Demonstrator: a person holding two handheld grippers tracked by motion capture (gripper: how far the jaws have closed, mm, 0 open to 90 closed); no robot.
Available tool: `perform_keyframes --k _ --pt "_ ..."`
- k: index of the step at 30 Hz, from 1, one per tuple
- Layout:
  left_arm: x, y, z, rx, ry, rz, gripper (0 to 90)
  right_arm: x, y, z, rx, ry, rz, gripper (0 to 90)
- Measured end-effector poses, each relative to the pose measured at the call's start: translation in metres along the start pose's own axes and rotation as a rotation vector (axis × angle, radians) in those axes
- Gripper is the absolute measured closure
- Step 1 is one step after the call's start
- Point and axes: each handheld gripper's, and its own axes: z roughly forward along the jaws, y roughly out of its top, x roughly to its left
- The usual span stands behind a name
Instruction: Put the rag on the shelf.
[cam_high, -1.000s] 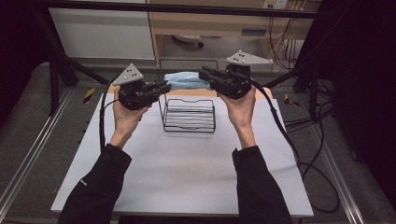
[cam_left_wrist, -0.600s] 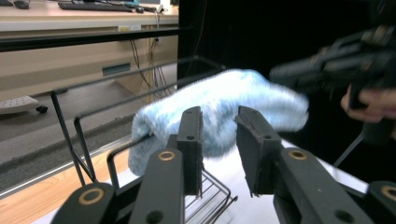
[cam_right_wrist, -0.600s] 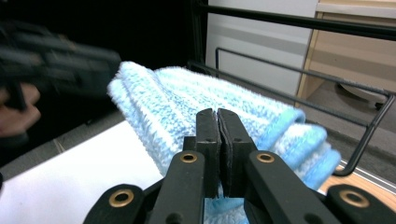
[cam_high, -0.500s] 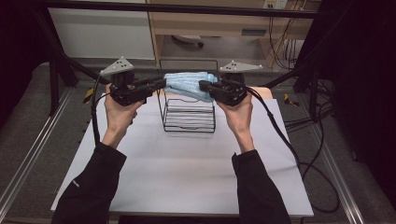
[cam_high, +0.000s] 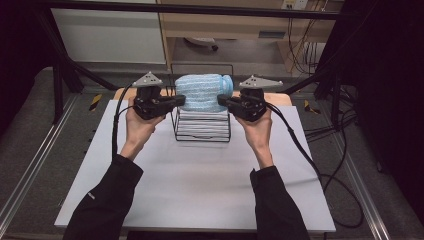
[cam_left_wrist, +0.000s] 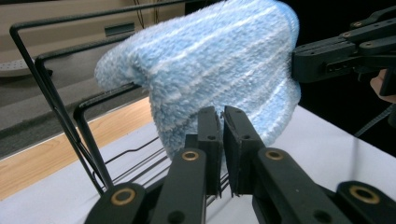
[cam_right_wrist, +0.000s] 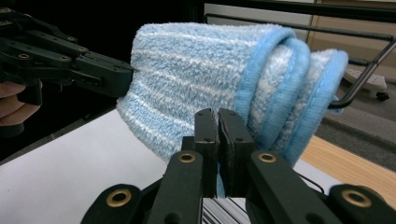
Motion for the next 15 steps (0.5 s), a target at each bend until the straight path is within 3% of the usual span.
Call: perform_keyframes --k 10,15 --pt "0.002 -0.006 0.012 -0.011 0.047 0.018 86.0 -0.002 -0.008 0.006 -0.032 -0.012 -0.015 85.9" --pt "0.003 -0.007 0.012 -0.029 0.043 0.012 85.6 -0.001 -0.009 0.007 -0.040 -0.017 -0.030 82.9"
